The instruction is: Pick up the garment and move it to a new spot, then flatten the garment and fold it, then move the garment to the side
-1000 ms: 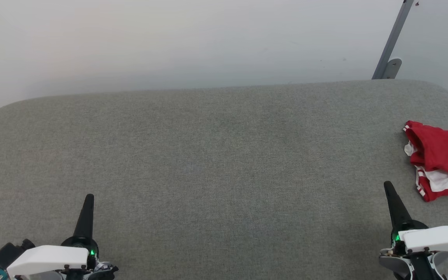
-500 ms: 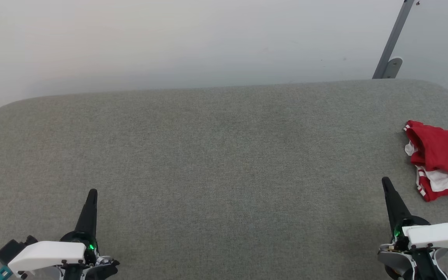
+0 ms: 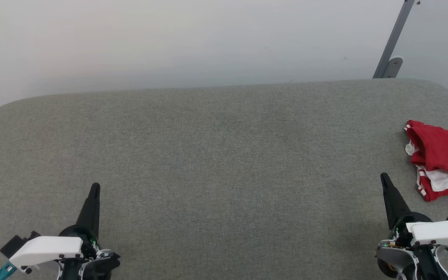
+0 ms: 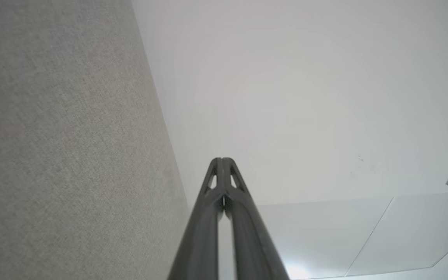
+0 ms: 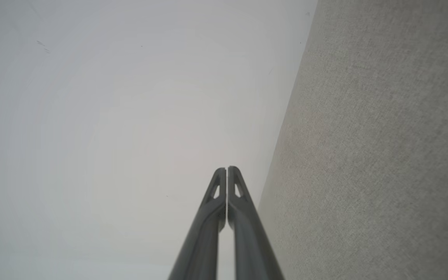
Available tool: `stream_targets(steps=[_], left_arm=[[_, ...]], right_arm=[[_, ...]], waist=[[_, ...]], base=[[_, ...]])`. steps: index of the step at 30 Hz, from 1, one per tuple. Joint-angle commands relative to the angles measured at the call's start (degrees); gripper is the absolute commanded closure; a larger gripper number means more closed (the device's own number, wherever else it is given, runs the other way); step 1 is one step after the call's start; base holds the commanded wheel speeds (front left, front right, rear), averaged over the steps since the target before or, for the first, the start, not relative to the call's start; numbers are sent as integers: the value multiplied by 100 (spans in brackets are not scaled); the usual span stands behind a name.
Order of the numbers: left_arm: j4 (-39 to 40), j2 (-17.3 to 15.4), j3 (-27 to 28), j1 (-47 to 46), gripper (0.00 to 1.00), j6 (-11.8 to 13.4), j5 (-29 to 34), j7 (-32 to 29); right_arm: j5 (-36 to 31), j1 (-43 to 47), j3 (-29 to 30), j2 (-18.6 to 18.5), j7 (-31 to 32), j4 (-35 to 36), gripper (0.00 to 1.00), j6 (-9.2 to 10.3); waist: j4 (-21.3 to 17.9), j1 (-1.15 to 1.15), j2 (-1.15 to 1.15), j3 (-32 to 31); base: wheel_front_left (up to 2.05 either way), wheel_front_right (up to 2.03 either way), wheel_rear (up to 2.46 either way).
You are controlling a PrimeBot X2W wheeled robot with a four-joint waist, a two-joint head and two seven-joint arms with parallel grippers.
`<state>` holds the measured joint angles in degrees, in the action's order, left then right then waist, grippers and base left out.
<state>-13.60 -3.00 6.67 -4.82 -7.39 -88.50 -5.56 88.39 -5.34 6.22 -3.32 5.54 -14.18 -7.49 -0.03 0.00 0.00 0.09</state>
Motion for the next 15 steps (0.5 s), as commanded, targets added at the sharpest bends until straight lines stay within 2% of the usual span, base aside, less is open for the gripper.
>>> stream_targets(steps=[1, 15], left_arm=[[-7, 6, -9, -119, 100, -17, -79, -27], [-51, 12, -13, -182, 100, -18, -392, -120]], right_arm=[[109, -87, 25, 28, 30, 30, 100, 0], [410, -103, 40, 54, 115, 21, 100, 0]], waist=[[0, 0, 0, 1], [3, 0, 0, 9]], base=[[0, 0, 0], [0, 0, 0]])
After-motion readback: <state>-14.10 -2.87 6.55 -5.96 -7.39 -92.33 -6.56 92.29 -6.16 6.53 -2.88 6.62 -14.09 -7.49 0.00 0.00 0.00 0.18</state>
